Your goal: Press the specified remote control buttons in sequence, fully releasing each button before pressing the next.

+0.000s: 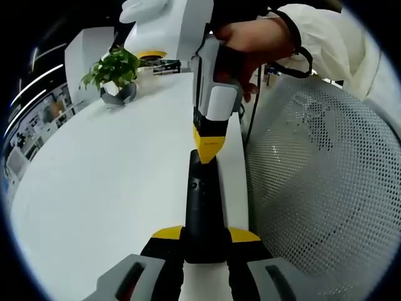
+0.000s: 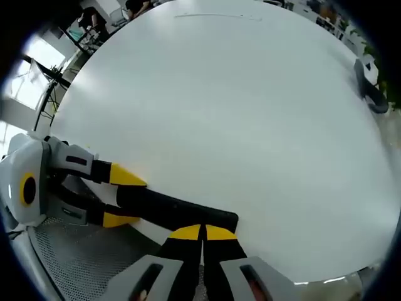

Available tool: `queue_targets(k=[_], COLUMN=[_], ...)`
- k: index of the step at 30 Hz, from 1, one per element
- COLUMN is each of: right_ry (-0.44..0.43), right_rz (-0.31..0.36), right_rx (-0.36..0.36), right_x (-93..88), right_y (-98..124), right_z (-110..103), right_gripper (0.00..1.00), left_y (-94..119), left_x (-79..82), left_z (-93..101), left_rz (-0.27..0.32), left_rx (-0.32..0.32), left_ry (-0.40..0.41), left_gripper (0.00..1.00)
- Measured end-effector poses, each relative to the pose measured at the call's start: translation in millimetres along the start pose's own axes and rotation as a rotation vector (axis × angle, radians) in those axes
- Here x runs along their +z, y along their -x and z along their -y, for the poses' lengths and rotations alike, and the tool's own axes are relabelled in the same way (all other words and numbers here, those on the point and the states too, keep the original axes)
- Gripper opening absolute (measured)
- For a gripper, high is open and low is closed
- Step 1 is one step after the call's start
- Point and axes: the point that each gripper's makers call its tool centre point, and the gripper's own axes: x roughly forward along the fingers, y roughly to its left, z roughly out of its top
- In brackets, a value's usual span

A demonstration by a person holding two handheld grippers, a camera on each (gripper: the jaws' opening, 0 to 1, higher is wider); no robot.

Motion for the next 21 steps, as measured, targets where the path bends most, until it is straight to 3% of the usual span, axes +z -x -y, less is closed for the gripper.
queue_targets(k=[6, 21], right_ry=[0.009, 0.014], right_rz=[0.044, 0.018], right_rx=[0.021, 0.031], right_x=[14.1, 15.3], right_y=[10, -1], right_z=[-9, -10], right_gripper=[0.0, 0.0], left_y=[0, 1], left_x=[-0.1, 0.8], left_z=[0.2, -0.5], left_rz=[-0.003, -0.004], left_rx=[-0.001, -0.003], left_ry=[-0.003, -0.005], left_gripper=[0.25, 0.25])
